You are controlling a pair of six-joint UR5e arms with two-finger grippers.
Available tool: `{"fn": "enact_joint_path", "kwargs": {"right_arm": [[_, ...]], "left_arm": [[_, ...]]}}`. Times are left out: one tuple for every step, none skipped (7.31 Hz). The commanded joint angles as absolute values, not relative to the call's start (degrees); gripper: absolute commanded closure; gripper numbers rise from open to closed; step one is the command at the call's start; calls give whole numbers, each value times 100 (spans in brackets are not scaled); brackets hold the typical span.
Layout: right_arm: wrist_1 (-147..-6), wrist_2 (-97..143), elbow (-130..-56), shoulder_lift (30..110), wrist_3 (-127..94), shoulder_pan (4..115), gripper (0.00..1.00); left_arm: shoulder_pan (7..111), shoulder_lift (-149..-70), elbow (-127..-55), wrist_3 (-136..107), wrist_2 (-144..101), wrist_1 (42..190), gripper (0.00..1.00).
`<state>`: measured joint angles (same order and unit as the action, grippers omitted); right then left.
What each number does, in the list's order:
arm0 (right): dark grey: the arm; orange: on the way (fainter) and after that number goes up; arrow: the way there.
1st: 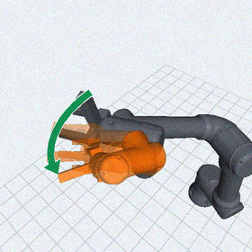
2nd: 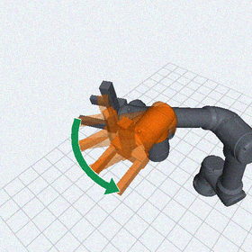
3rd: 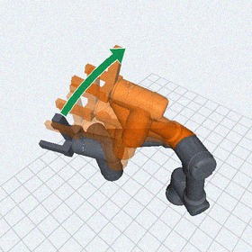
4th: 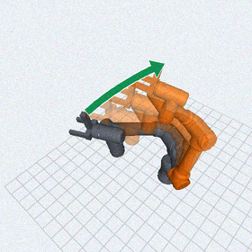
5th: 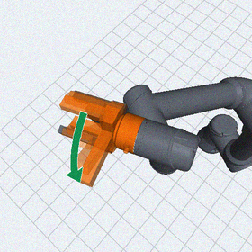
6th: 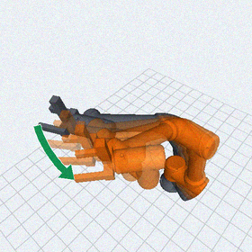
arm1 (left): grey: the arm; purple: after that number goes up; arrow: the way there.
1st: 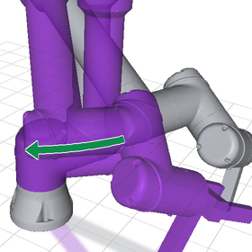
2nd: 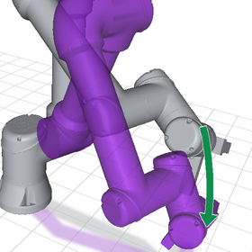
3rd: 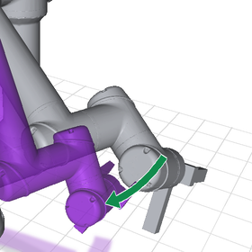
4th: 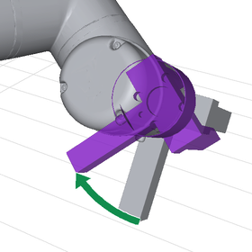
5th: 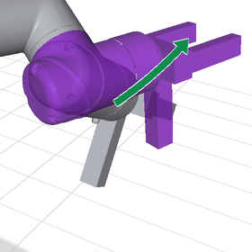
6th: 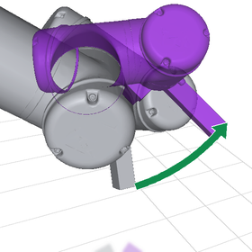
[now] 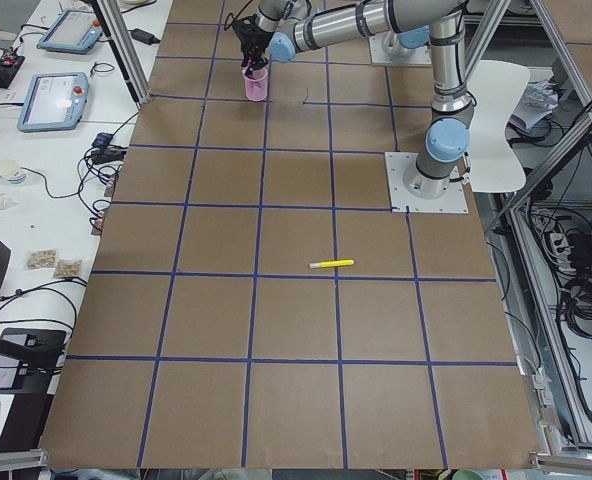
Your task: Insert purple and pink pens into pink cup
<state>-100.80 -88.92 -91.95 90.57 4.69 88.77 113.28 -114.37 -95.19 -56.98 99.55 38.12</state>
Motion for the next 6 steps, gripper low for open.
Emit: {"fn": "enact_joint_path", "kwargs": {"right_arm": [[-10090, -8886, -9193, 9053, 466, 8877, 0], [-10090, -8886, -9193, 9053, 466, 8877, 0], [-10090, -8894, -9159, 9053, 466, 8877, 0], [-10064, -8921, -9193, 9061, 475, 8877, 0], [-10072, -8912, -9193, 9062, 466, 8877, 0], [-10072, -8912, -9193, 9062, 466, 8877, 0]], "left_arm": [[11286, -11365, -9484, -5608, 9949, 3788, 16], [11155, -11242, -9440, -5164, 9914, 3875, 4], [10857, -11093, -9431, -4428, 9688, 4172, 0], [10385, -10822, -9413, -3977, 8972, 4845, 0], [9901, -10489, -9396, -3390, 8460, 5617, 0], [9583, -10129, -9335, -2653, 8394, 6617, 0]]}}
